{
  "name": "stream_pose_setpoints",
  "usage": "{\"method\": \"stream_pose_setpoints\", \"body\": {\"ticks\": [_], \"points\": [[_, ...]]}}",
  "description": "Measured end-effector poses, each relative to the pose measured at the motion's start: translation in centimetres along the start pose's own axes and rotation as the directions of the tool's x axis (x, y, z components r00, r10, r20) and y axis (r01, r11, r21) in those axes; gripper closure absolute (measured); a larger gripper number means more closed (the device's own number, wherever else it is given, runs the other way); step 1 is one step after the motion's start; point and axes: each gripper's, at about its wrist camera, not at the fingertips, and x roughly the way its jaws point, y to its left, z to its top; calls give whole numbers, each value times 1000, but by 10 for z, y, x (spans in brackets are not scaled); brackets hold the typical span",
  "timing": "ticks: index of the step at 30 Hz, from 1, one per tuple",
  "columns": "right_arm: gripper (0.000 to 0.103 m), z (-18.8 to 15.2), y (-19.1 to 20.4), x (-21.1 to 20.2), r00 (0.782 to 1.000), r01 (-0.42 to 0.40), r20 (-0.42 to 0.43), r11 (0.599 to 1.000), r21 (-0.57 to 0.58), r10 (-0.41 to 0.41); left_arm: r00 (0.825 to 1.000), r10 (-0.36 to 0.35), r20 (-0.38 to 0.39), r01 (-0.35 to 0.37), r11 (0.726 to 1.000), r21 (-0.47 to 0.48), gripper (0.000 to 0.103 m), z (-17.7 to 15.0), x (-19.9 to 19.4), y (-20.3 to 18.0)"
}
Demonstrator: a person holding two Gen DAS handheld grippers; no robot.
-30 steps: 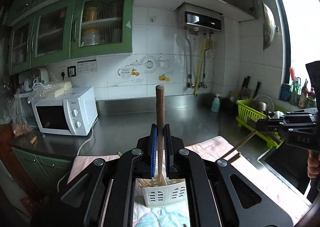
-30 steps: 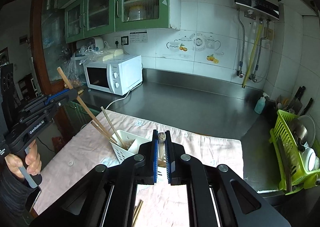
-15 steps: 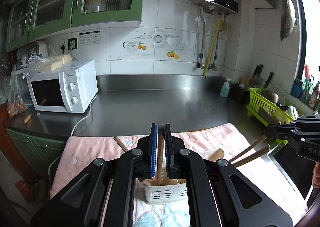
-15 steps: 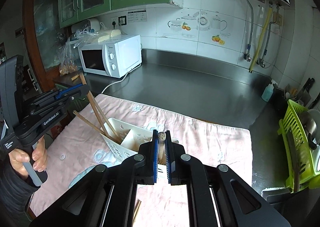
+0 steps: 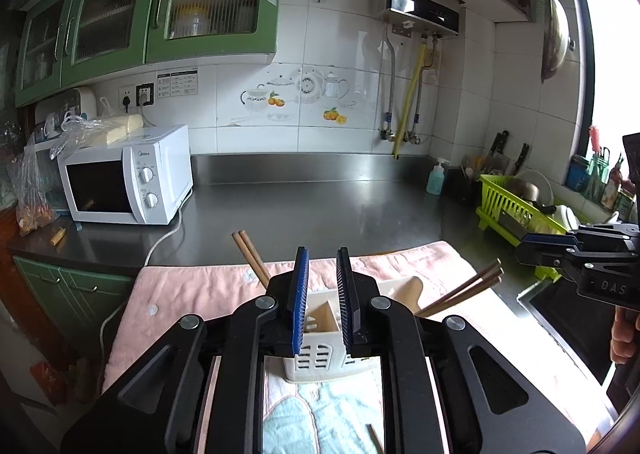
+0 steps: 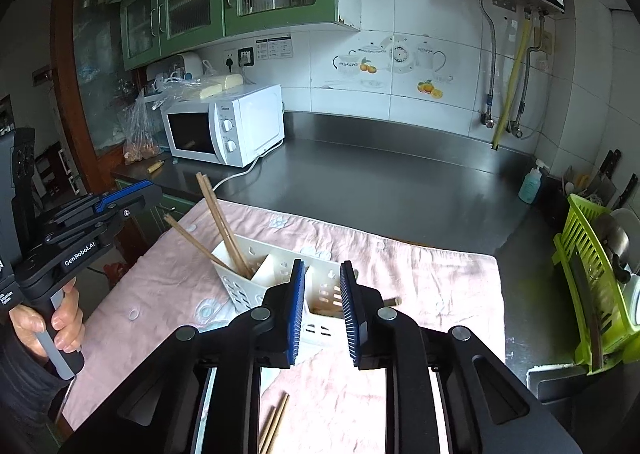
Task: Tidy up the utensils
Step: 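Move both open tools back down to the remaining chopsticks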
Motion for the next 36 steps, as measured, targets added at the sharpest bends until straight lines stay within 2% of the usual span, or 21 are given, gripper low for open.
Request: {"method": "stream_pose_setpoints", "body": {"ticks": [2,4,8,14,16,22,28,34,36], "points": [[81,-16,5,-11,1000,-1,5,1000,-1,1,1000,-5,-4,5,1000,-7,86,-10,-15,-1],[80,-36,12,-21,1000,-1,3,1000,-11,1,1000,5,-9,-5,1000,-9,77,-22,-29,-2],[80,-82,25,-33,1000,-18,-16,1000,-11,17,999,8,-33,-8,1000,8,75,-54,-53,-8],[79,-151,44,-37,998,-6,-62,1000,-19,5,996,22,-86,-19,999,30,68,-105,-77,-15],[77,-173,50,-37,997,-2,-80,1000,-20,1,994,26,-102,-22,999,36,62,-122,-82,-19],[77,-233,63,-28,989,-1,-145,1000,6,2,987,18,-161,-12,999,38,60,-170,-94,-27],[77,-276,71,-17,982,9,-190,998,58,2,978,3,-208,-4,1000,-4,55,-203,-99,-29],[78,-298,74,-6,974,19,-225,997,72,-2,970,16,-242,-19,1000,-6,54,-226,-99,-33],[83,-302,75,-2,973,26,-232,997,70,-9,966,11,-257,-16,1000,-18,54,-232,-99,-32]]}}
